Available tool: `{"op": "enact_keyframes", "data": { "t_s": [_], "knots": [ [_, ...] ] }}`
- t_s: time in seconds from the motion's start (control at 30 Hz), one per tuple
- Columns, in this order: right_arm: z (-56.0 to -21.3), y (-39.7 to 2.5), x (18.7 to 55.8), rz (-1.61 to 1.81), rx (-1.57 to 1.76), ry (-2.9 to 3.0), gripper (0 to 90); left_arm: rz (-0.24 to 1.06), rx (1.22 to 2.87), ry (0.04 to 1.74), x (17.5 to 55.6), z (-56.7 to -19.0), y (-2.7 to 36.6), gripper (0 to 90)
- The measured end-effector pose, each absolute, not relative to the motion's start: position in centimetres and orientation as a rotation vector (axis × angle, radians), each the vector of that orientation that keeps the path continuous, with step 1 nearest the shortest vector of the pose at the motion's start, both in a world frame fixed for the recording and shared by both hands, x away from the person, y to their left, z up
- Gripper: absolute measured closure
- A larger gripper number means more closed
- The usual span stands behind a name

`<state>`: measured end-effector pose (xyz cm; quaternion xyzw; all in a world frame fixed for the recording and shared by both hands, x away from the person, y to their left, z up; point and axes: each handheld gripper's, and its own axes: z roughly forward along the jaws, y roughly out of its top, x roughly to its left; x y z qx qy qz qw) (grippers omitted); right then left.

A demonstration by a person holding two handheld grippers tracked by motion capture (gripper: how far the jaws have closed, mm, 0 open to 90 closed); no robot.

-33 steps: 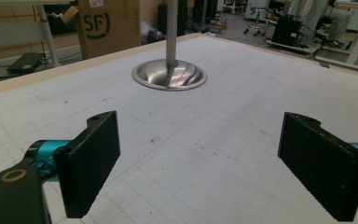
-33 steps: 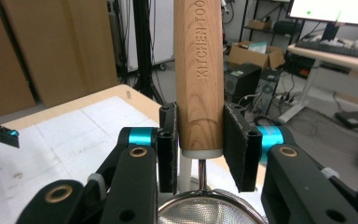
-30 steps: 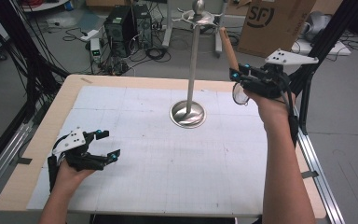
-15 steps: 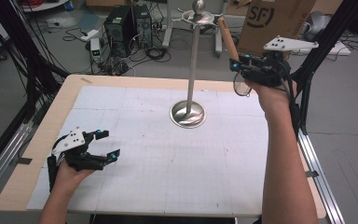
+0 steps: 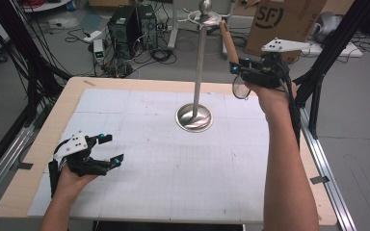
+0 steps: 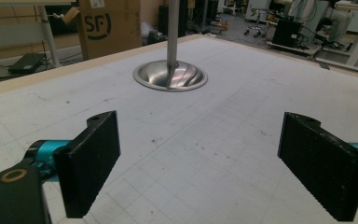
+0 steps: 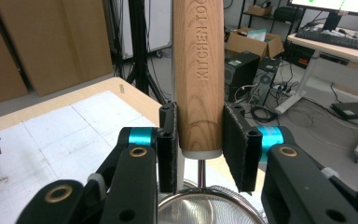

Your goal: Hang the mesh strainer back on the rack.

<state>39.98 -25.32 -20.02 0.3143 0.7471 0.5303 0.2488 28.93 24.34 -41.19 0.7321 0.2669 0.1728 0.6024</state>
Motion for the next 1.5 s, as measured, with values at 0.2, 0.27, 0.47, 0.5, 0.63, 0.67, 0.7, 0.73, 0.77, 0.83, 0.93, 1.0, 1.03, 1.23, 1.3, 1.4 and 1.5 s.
{"op": "enact_keyframes", "data": {
  "t_s": [0.2, 0.27, 0.47, 0.5, 0.63, 0.67, 0.7, 0.73, 0.77, 0.83, 0.93, 1.0, 1.03, 1.23, 1.3, 1.4, 1.5],
  "knots": [
    [-20.5, -24.6, 40.7, 1.444, 0.863, 2.048, 68.0, 0.399, 1.697, 0.616, 28.9, -41.2, 24.4, 13.4],
    [-20.7, -24.4, 41.0, 1.446, 0.869, 2.053, 67.9, 0.398, 1.7, 0.614, 28.9, -41.2, 24.3, 13.4],
    [-21.2, -23.6, 41.7, 1.453, 0.874, 2.059, 67.9, 0.399, 1.704, 0.611, 28.9, -41.2, 24.2, 13.4],
    [-21.2, -23.6, 41.7, 1.451, 0.878, 2.065, 67.9, 0.399, 1.701, 0.613, 28.9, -41.2, 24.2, 13.4],
    [-21.3, -23.4, 42.1, 1.451, 0.884, 2.063, 67.9, 0.398, 1.703, 0.612, 28.9, -41.2, 24.2, 13.4],
    [-21.4, -23.4, 42.1, 1.452, 0.891, 2.062, 67.9, 0.397, 1.704, 0.612, 28.9, -41.3, 24.2, 13.4],
    [-21.4, -23.3, 42.2, 1.447, 0.889, 2.065, 67.9, 0.397, 1.704, 0.611, 28.9, -41.3, 24.1, 13.4],
    [-21.4, -23.3, 42.2, 1.446, 0.889, 2.067, 67.9, 0.396, 1.707, 0.611, 28.9, -41.3, 24.1, 13.5],
    [-21.4, -23.3, 42.2, 1.444, 0.894, 2.069, 67.8, 0.392, 1.71, 0.611, 28.9, -41.3, 24.1, 13.4],
    [-21.5, -23.2, 42.3, 1.44, 0.894, 2.07, 67.9, 0.395, 1.712, 0.607, 28.9, -41.3, 24.1, 13.4],
    [-21.5, -23.1, 42.4, 1.441, 0.893, 2.069, 67.8, 0.397, 1.706, 0.611, 28.9, -41.3, 24.1, 13.5],
    [-21.5, -23.1, 42.5, 1.445, 0.895, 2.074, 67.5, 0.398, 1.709, 0.611, 28.9, -41.3, 24.1, 13.4],
    [-21.5, -23.1, 42.5, 1.446, 0.889, 2.075, 67.4, 0.398, 1.71, 0.612, 28.9, -41.3, 24.1, 13.5],
    [-21.3, -22.9, 42.4, 1.413, 0.898, 2.076, 60.4, 0.395, 1.714, 0.608, 28.9, -41.3, 24.1, 13.4],
    [-21.2, -22.9, 42.3, 1.409, 0.903, 2.069, 58.4, 0.395, 1.71, 0.611, 28.9, -41.3, 24.1, 13.5],
    [-21.2, -23.0, 42.1, 1.396, 0.897, 2.072, 56.2, 0.396, 1.713, 0.608, 28.9, -41.3, 24.0, 13.4],
    [-21.0, -23.0, 41.8, 1.394, 0.881, 2.075, 55.1, 0.397, 1.713, 0.607, 28.9, -41.3, 24.0, 13.4]
  ]
}}
